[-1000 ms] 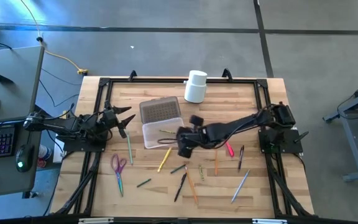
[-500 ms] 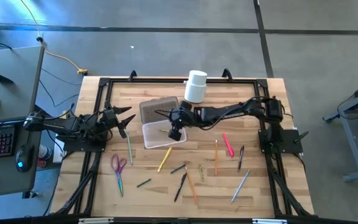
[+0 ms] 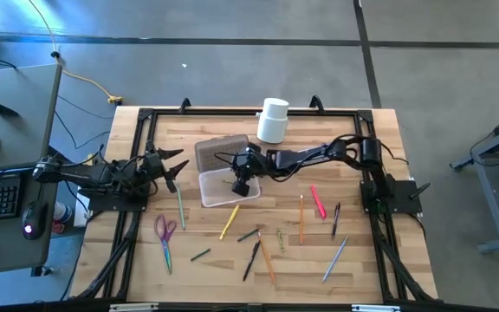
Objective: Pick & place school supplies into a supply box
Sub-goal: Put the top right green crayon into the black supply box, then put the right yellow pencil into the black supply box
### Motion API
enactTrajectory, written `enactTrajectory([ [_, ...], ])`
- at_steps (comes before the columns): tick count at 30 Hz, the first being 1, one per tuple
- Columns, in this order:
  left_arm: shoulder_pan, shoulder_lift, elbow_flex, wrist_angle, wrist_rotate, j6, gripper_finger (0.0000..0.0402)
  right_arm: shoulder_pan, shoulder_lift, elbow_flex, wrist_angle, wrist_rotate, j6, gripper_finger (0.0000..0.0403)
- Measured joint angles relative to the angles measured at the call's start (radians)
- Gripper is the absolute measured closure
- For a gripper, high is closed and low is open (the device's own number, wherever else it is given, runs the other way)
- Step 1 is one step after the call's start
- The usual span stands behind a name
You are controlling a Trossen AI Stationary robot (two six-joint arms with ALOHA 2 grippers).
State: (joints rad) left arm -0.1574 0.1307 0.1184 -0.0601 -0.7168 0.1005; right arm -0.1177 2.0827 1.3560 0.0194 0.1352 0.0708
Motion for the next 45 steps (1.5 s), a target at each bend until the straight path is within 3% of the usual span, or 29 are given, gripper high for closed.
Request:
enactTrajectory([
  [6,0.000,0.000,0.000,-0.003,0.000,0.000,0.0176,0.000,0.000,0.000,-0.013,0.012,0.000,0.0381],
  [15,0.000,0.000,0.000,-0.004,0.001,0.000,0.0176,0.001,-0.005,0.000,-0.028,0.011,0.000,0.0323],
  [19,0.000,0.000,0.000,-0.014,0.001,0.000,0.0176,0.001,-0.065,0.000,-0.125,0.019,0.011,0.0312],
  [24,0.000,0.000,0.000,-0.018,0.001,0.000,0.0176,0.013,-0.187,0.000,-0.300,0.024,0.170,0.0315],
  [27,0.000,0.000,0.000,-0.019,0.001,0.000,0.0176,0.046,-0.265,0.000,-0.387,0.090,0.217,0.0321],
  [31,0.000,0.000,0.000,-0.019,0.001,-0.005,0.0176,0.113,-0.338,0.000,-0.486,0.263,0.227,0.0329],
  [34,0.000,0.000,0.000,-0.019,0.001,-0.007,0.0176,0.164,-0.381,0.000,-0.575,0.299,0.341,0.0327],
  [41,0.000,0.000,0.000,-0.019,0.001,-0.065,0.0176,0.275,-0.400,0.000,-0.861,0.193,0.719,0.0297],
  [45,0.000,0.000,0.000,-0.020,0.001,-0.083,0.0176,0.324,-0.393,-0.018,-0.945,0.276,0.846,0.0282],
])
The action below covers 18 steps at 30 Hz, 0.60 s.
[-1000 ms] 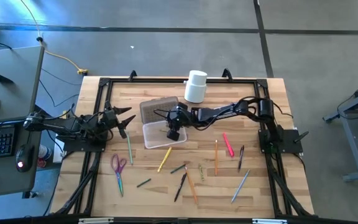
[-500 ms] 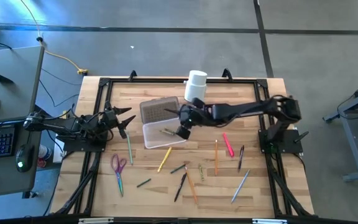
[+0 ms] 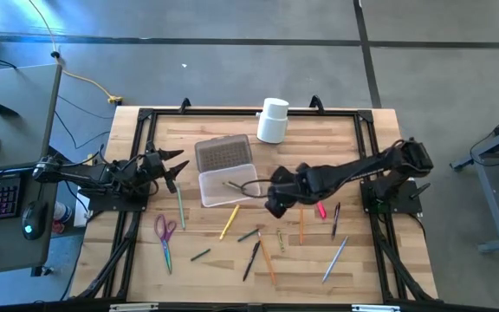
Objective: Pick & place school supplies into a supply box
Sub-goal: Put the right yellow pencil into the black supply box
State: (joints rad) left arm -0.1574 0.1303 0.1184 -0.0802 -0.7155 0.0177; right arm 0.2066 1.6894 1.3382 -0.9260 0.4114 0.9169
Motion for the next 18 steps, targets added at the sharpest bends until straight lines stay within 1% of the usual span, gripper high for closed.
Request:
enactTrajectory([
  [2,0.000,0.000,0.000,0.001,0.000,0.000,0.0176,0.019,0.000,-0.025,0.015,0.028,0.090,0.0280],
  [3,0.000,0.000,0.000,0.002,0.000,0.000,0.0176,0.026,0.000,-0.035,0.029,0.014,0.145,0.0279],
  [6,0.000,0.000,0.000,0.002,0.000,0.000,0.0176,0.042,0.000,-0.072,0.104,-0.106,0.258,0.0281],
  [8,0.000,0.000,0.000,0.002,0.000,0.000,0.0176,0.055,0.001,-0.102,0.163,-0.186,0.281,0.0284],
  [10,0.000,0.000,0.000,0.002,0.000,0.000,0.0176,0.072,0.001,-0.129,0.242,-0.233,0.284,0.0288],
  [14,0.000,0.000,0.000,0.002,0.000,0.000,0.0176,0.110,0.001,-0.173,0.369,-0.254,0.287,0.0297],
  [18,0.000,0.000,0.000,0.003,0.000,0.000,0.0176,0.135,0.001,-0.176,0.374,-0.240,0.346,0.0309],
])
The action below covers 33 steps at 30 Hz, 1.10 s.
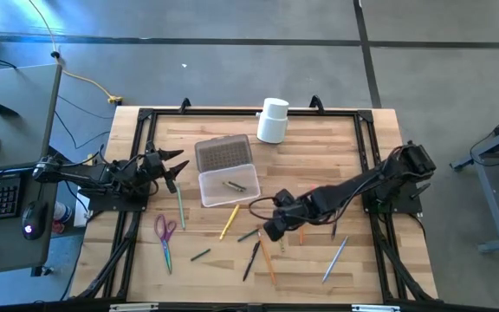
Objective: Pick & place school supplies into a supply box
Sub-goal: Put the right yellow pencil into the black supply box
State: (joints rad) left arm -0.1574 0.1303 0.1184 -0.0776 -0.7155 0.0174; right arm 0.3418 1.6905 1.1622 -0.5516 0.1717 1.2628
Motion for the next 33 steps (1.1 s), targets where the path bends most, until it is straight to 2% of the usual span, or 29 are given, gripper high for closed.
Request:
enactTrajectory([
  [4,0.000,0.000,0.000,0.020,0.000,0.001,0.0176,0.017,0.000,0.000,0.000,0.044,0.050,0.0317],
  [9,0.000,0.000,0.000,0.132,0.000,0.010,0.0176,0.045,0.000,0.000,0.000,0.112,0.103,0.0318],
  [16,0.000,0.000,0.000,0.202,0.000,0.160,0.0176,0.083,0.000,0.000,0.000,0.114,0.103,0.0318],
  [20,0.000,0.000,0.000,0.217,0.000,0.187,0.0176,0.101,0.006,0.001,-0.014,0.120,0.130,0.0318],
  [23,0.000,0.000,0.000,0.226,0.000,0.188,0.0176,0.107,0.007,0.001,-0.089,0.145,0.110,0.0318],
  [30,0.000,0.000,0.000,0.245,0.046,0.188,0.0176,0.068,0.007,0.002,-0.337,0.165,0.303,0.0318],
  [33,0.000,0.000,0.000,0.255,0.067,0.188,0.0176,0.026,0.007,0.002,-0.420,0.224,0.331,0.0318],
])
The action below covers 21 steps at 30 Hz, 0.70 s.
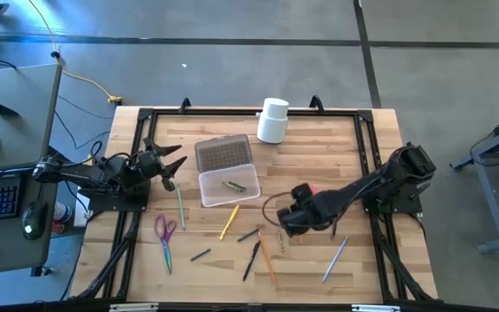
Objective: Pick & place school supplies into a supply box
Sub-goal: Put the right yellow pencil into the black supply box
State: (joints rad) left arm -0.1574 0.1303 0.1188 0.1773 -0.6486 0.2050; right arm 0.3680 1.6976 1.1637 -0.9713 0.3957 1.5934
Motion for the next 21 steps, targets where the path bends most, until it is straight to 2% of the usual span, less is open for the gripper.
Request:
enactTrajectory([
  [6,0.000,0.000,0.000,0.003,0.013,0.000,0.0176,-0.091,0.048,0.000,0.010,0.006,-0.027,0.0318],
  [10,0.000,0.000,0.000,0.003,0.014,-0.001,0.0176,-0.131,0.097,0.000,0.005,-0.052,-0.029,0.0318],
  [21,0.000,0.000,0.000,0.003,0.013,-0.002,0.0176,-0.154,0.183,0.000,0.012,-0.064,-0.023,0.0318],
])
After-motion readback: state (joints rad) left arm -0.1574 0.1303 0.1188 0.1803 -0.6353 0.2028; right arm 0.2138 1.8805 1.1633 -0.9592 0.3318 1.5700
